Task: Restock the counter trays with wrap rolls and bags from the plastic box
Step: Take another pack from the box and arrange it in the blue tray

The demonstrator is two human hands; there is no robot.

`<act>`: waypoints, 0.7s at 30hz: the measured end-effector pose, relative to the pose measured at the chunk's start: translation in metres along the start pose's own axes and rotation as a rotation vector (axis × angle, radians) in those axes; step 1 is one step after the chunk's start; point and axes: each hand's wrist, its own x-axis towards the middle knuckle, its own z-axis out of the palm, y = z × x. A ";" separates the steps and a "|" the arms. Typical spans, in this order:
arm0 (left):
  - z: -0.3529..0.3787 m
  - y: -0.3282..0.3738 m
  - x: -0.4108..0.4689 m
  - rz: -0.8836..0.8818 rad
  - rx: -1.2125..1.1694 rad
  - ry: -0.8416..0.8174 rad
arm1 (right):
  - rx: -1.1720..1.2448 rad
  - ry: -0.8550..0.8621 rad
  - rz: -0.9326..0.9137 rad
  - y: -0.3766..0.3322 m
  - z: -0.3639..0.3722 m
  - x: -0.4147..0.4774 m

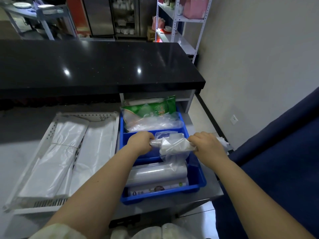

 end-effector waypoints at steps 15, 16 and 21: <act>-0.070 -0.037 -0.030 -0.030 0.170 0.606 | -0.068 -0.080 -0.100 -0.058 0.014 0.080; -0.073 -0.039 -0.033 -0.046 0.165 0.626 | -0.083 -0.159 -0.125 -0.068 0.020 0.088; -0.055 -0.037 -0.047 -0.107 0.155 0.527 | -0.036 -0.514 -0.061 -0.088 0.052 0.099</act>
